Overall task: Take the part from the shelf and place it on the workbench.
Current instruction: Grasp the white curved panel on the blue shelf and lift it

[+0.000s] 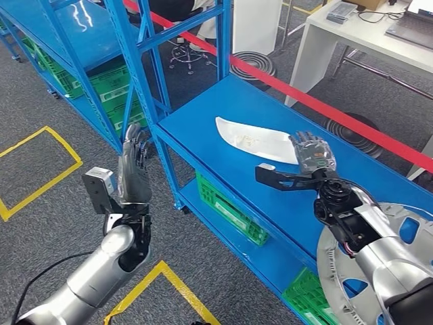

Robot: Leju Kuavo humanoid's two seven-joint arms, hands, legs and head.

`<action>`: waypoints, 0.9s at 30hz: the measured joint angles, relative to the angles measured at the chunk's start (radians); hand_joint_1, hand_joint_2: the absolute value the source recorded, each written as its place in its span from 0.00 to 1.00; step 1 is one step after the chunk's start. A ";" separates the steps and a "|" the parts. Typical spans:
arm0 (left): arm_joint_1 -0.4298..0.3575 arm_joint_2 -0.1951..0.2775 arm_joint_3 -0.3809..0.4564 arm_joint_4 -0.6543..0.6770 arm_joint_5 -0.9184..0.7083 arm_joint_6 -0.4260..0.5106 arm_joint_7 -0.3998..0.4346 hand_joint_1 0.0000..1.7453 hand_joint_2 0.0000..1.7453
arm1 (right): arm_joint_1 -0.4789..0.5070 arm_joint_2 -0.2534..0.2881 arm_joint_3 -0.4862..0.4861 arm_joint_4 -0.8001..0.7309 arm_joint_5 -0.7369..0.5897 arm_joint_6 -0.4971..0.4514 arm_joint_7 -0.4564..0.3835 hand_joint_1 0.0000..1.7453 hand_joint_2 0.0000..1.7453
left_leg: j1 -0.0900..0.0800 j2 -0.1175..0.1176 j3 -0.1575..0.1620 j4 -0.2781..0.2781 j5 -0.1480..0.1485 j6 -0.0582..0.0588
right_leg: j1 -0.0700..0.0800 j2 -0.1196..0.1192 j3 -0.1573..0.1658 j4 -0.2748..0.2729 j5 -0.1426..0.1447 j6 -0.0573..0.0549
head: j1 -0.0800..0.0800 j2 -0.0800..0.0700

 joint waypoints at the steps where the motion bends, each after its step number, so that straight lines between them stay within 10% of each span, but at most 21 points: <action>1: 0.000 0.000 0.000 0.000 0.000 0.000 0.000 0.00 0.00 | 0.000 -0.003 -0.006 0.000 -0.006 0.002 0.001 0.00 1.00 | 0.000 0.000 0.000 0.000 0.000 0.000 | 0.000 0.000 0.000 0.000 0.000 0.000 | 0.000 0.000; 27: 0.005 -0.001 0.001 -0.009 -0.004 0.006 -0.004 0.00 0.00 | 0.036 0.001 -0.045 0.000 0.045 -0.009 -0.131 0.00 1.00 | 0.000 -0.001 0.000 -0.001 0.000 0.000 | 0.000 0.000 0.000 0.000 0.000 0.000 | 0.000 0.000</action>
